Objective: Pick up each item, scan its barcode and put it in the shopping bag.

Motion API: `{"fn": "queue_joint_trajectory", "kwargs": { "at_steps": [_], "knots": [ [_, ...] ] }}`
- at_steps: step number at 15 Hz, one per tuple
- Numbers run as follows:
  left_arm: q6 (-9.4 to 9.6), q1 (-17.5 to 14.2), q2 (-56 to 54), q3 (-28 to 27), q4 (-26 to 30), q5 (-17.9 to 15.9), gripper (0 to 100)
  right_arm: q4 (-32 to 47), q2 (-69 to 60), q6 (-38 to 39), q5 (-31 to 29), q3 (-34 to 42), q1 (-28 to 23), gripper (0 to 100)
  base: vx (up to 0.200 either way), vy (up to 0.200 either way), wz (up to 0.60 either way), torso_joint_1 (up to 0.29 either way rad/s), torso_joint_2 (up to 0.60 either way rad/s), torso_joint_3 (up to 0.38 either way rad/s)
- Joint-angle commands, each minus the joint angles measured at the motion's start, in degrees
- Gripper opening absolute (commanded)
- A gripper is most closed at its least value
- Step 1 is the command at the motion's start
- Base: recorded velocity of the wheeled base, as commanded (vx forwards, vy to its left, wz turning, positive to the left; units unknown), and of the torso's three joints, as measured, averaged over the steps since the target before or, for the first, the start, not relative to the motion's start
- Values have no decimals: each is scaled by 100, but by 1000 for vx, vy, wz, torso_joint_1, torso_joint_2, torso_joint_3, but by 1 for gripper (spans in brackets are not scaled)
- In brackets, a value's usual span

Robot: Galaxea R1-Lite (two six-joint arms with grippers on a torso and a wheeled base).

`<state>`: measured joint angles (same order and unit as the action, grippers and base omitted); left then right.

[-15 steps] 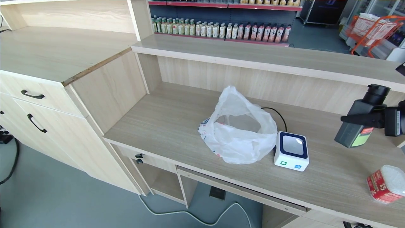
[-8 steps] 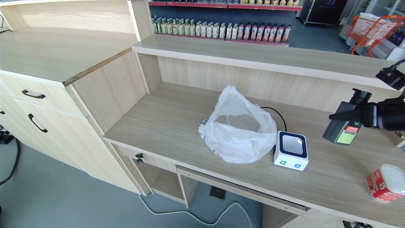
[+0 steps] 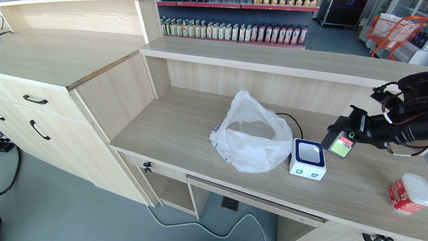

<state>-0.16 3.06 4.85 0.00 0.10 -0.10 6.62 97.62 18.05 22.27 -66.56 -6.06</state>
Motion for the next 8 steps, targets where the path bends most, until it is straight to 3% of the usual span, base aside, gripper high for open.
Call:
{"fn": "queue_joint_trajectory", "kwargs": {
  "at_steps": [1,8],
  "knots": [
    [-2,2,-2,0,-1,1,100,-3,222,14,-12,-15,114,0,0,0,0,0,0,0],
    [-2,2,-2,0,-1,1,100,-231,372,357,-30,-15,360,0,0,0,0,0,0,0]
  ]
}}
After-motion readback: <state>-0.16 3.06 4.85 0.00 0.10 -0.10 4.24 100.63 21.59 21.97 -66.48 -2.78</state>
